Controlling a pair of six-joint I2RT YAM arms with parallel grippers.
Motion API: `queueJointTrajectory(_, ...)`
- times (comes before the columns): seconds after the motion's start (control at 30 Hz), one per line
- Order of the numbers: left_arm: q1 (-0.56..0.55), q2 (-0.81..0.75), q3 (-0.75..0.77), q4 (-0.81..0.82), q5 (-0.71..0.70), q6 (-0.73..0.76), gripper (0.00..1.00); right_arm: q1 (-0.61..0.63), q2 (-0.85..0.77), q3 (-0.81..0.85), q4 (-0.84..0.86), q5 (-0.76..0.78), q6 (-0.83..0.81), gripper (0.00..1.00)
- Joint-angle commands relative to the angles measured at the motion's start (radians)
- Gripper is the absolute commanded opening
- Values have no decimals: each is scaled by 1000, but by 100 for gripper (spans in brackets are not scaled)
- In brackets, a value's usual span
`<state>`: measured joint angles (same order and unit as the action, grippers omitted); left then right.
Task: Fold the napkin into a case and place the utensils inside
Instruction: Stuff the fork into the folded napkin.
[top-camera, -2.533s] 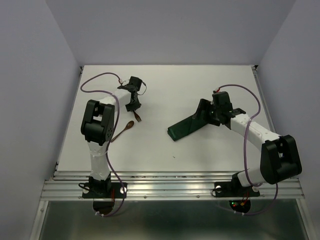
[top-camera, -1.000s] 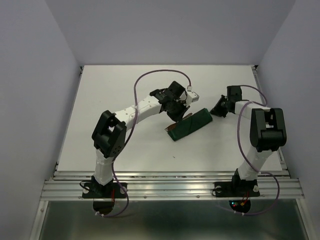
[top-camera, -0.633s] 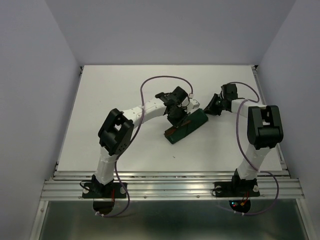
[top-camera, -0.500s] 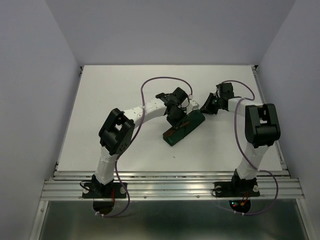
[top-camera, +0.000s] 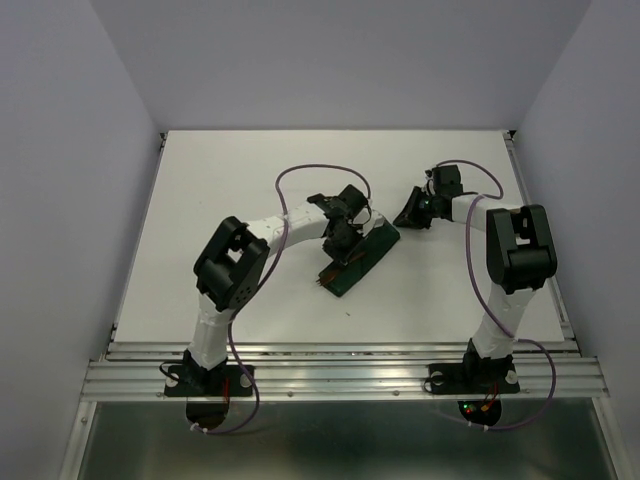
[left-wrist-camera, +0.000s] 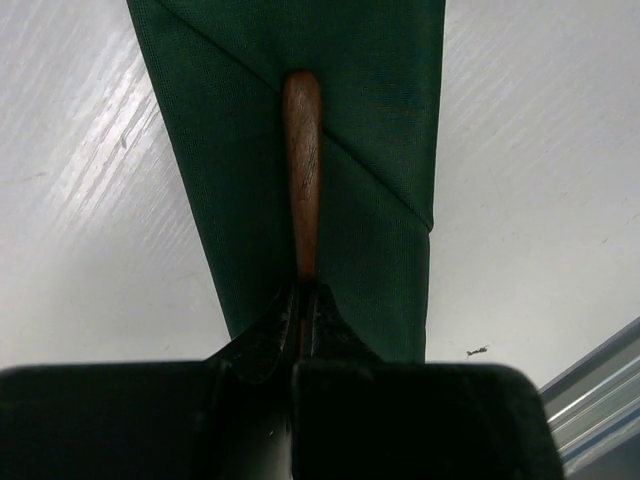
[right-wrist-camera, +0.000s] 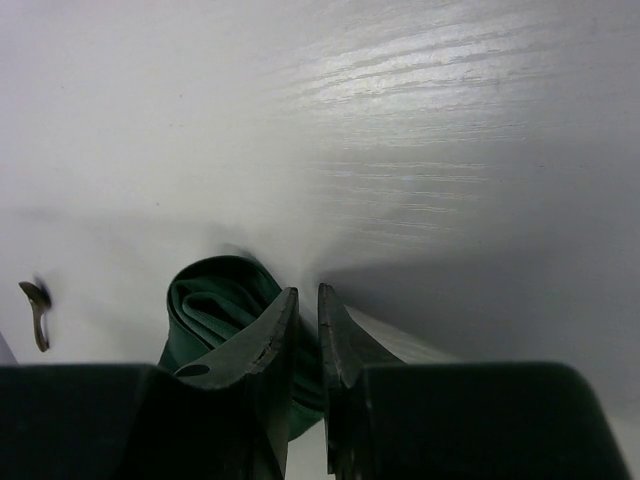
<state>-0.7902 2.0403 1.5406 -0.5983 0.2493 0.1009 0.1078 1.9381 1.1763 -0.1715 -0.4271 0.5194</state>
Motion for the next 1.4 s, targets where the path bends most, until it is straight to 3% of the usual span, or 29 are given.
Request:
queueJointTrajectory(0.0, 19, -98, -37, 18, -30, -92, 0, -2, -16, 16, 13, -6, -16, 20)
queueJointTrajectory(0.33, 26, -155, -62, 64, -16, -165, 0, -2, -25, 5, 20, -12, -13, 20)
queueJointTrajectory(0.63, 60, -216, -140, 132, 85, -262, 0, 7, -28, -1, 21, -9, -12, 20)
queueJointTrajectory(0.93, 63, -174, -143, 98, 19, -302, 0, 7, -10, 54, 20, -18, 1, 20)
queueJointTrajectory(1.37, 66, -132, -148, 103, 50, -290, 0, 47, 48, 144, 12, -12, 21, 21)
